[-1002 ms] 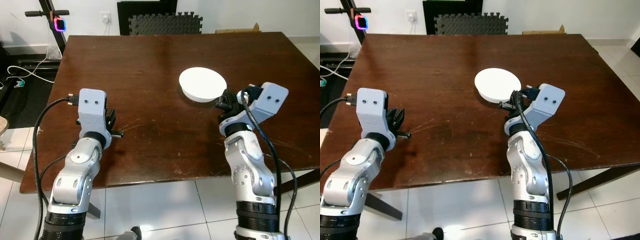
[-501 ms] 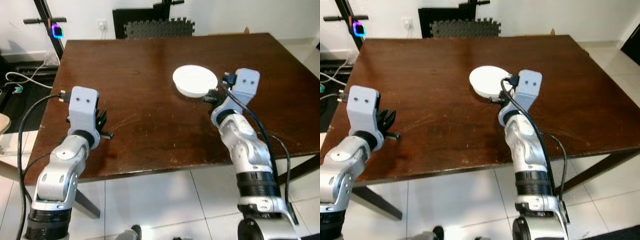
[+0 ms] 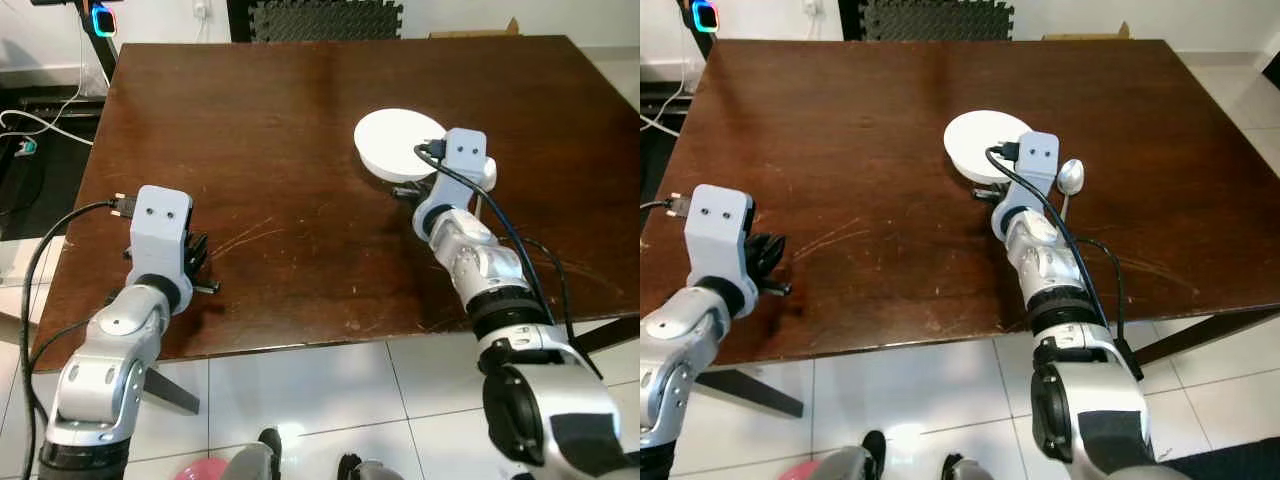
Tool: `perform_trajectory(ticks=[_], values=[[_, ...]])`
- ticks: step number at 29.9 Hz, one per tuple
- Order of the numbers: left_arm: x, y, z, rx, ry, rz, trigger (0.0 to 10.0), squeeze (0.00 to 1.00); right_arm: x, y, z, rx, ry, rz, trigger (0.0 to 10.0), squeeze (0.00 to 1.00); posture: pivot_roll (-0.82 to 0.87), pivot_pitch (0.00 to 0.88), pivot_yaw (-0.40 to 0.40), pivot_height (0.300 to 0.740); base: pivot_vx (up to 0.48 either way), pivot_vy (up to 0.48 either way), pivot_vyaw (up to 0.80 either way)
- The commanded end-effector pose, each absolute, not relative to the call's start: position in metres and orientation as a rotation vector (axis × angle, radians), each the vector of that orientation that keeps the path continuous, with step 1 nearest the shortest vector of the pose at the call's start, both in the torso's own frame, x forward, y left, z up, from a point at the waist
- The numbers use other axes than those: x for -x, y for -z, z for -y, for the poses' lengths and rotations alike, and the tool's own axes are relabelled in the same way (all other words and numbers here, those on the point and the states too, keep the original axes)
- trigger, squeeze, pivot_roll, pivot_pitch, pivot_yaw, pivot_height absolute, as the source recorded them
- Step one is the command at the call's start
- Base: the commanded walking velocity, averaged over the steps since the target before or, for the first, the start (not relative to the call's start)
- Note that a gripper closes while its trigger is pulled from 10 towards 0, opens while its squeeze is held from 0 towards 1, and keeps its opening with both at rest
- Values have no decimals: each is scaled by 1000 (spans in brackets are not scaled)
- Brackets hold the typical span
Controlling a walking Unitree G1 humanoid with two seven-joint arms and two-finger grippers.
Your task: Setting the table
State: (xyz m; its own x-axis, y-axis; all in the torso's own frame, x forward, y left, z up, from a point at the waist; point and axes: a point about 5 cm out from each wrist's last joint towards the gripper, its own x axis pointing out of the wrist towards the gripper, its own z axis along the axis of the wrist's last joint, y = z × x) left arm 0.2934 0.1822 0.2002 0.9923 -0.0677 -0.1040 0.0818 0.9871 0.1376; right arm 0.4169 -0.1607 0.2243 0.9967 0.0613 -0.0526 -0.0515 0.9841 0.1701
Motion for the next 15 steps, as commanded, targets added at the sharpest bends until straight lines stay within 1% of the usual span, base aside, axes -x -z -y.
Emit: perform_trajectory(ticks=[1, 4, 5, 9, 10, 12, 15], values=[[-289, -197, -185, -146, 71, -122, 10000, 0, -418, -229, 164, -176, -50, -30, 10000, 0, 168, 273, 60, 740, 0, 0, 0], [-288, -197, -186, -156, 73, -127, 10000, 0, -421, -235, 170, -175, -30, -47, 10000, 0, 179, 277, 69, 740, 0, 0, 0], [-287, -199, -187, -158, 74, -128, 10000, 0, -422, -241, 175, -155, -28, -20, 10000, 0, 181, 279, 71, 740, 0, 0, 0], [-287, -199, -188, -164, 75, -130, 10000, 0, -423, -249, 178, -175, -40, 16, 10000, 0, 183, 279, 75, 740, 0, 0, 0], [-287, -199, -189, -168, 76, -133, 10000, 0, -423, -260, 180, -77, -39, 54, 10000, 0, 186, 279, 84, 740, 0, 0, 0], [-286, -200, -188, -171, 80, -135, 10000, 0, -424, -264, 179, 26, -64, 55, 10000, 0, 188, 280, 84, 740, 0, 0, 0], [-287, -202, -186, -175, 88, -132, 10000, 0, -425, -267, 179, 129, -98, 44, 10000, 0, 190, 282, 79, 740, 0, 0, 0]])
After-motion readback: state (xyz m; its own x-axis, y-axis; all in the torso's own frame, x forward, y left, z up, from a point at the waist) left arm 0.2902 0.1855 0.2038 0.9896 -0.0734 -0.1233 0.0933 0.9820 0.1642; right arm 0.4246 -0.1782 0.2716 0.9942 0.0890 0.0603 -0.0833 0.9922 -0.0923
